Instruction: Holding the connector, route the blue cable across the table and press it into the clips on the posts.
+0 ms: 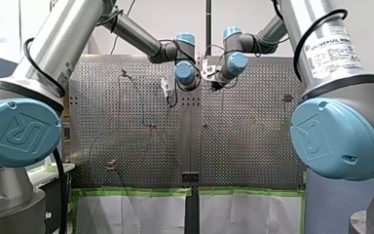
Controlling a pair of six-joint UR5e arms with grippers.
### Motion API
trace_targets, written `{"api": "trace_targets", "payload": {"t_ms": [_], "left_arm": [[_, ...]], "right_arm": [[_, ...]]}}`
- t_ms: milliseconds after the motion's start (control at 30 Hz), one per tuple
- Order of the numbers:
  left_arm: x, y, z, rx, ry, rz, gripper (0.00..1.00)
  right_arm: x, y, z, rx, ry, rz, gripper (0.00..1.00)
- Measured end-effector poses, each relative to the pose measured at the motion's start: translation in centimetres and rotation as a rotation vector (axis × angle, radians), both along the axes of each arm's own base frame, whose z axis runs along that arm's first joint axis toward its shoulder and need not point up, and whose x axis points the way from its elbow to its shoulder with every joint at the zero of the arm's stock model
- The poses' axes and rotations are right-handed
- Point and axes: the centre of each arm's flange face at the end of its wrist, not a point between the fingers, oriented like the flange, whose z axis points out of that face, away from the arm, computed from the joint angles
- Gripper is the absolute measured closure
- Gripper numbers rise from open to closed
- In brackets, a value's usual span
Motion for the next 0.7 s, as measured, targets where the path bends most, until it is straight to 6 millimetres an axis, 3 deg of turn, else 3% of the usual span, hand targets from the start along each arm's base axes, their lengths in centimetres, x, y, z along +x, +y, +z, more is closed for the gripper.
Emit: {"api": "trace_targets", "payload": {"t_ms": [433,700], "left_arm": [[-0.9,0.8,-4.6,-0.003,0.002,-0.019,1.0],[-1.0,1.4,-10.8,0.024,0.05,-0.031,1.0]], "right_arm": [[-1.2,1.9,-5.1,0.072,0.085,0.003,1.0],[-1.7,2.5,-6.7,0.089,0.103,0.001,1.0]]}}
